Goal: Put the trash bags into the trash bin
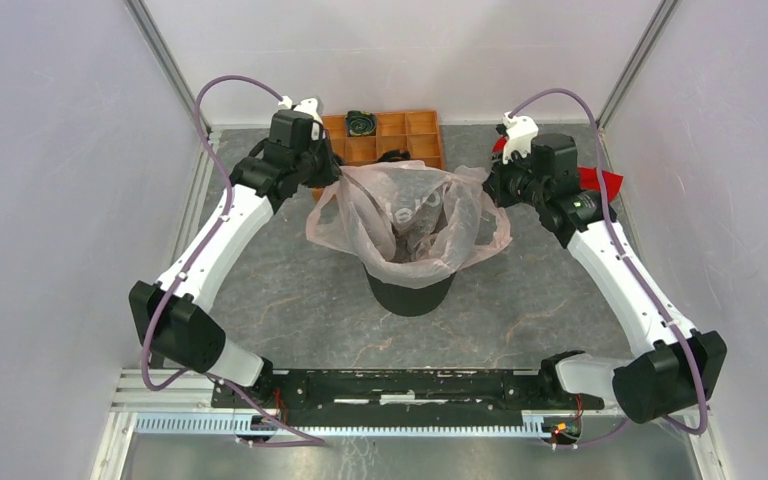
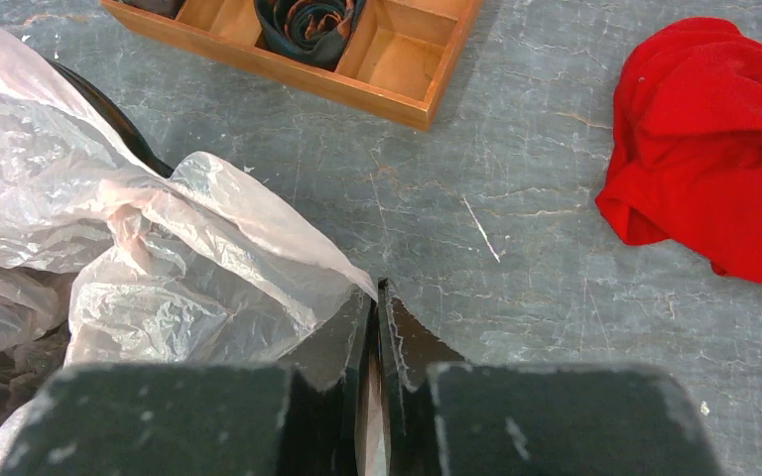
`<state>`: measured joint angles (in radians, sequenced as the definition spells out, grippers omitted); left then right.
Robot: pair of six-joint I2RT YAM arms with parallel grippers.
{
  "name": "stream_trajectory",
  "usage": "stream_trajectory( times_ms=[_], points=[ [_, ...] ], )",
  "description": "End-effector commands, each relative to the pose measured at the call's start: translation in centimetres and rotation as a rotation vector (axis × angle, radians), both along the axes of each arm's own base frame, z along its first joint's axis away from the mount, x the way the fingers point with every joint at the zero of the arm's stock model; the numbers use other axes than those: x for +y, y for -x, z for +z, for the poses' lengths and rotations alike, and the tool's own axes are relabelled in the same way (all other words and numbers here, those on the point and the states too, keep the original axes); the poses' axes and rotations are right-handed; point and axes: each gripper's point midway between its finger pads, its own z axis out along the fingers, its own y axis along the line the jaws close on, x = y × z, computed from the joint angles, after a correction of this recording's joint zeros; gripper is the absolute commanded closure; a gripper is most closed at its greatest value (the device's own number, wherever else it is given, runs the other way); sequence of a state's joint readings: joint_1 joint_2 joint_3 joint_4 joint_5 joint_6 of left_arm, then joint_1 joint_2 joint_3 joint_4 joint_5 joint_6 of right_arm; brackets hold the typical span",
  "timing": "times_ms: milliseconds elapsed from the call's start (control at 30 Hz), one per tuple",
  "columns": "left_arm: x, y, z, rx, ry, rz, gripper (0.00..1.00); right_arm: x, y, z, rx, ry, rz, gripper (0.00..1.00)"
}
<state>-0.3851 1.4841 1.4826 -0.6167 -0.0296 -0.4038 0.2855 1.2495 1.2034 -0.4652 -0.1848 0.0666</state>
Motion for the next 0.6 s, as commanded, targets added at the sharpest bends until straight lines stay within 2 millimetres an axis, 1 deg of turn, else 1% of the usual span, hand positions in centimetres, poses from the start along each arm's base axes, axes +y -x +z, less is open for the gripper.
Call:
stream_trajectory(
  times_ms=[0,100,200,267,433,500,567],
  points=[
    [-1.3,-1.4,1.9,-0.039,0.119,0.005,0.98,0.4,-1.3,2.1,-0.065,-0.043,-0.003,0.89],
    [-1.7,-1.4,1.2,-0.017,0.14,-0.009,0.98,0.6,-1.3,1.1,-0.053,-0.05,-0.004,0.87],
    [-2.5,-1.4,0.1,0.032,0.162,-0.039,0.98,0.3,-1.3,-0.7,-0.02,-0.044,-0.023,0.89],
    [-3.3,-1.2,-0.4,0.058,0.181,-0.076,0.98,0.3,-0.8,-2.1,0.006,-0.046,-0.026,0.9],
    [-3.0,-1.2,-2.3,0.095,0.154,-0.07,0.98,0.0,0.2,-5.3,0.043,-0.043,-0.034,0.9],
    [-3.1,-1.0,-3.0,0.112,0.149,-0.078,0.98,0.0,0.5,-5.9,0.056,-0.045,-0.029,0.9],
    [-3.1,-0.8,-3.7,0.122,0.143,-0.08,0.98,0.2,0.6,-6.1,0.059,-0.052,-0.017,0.9]
  ],
)
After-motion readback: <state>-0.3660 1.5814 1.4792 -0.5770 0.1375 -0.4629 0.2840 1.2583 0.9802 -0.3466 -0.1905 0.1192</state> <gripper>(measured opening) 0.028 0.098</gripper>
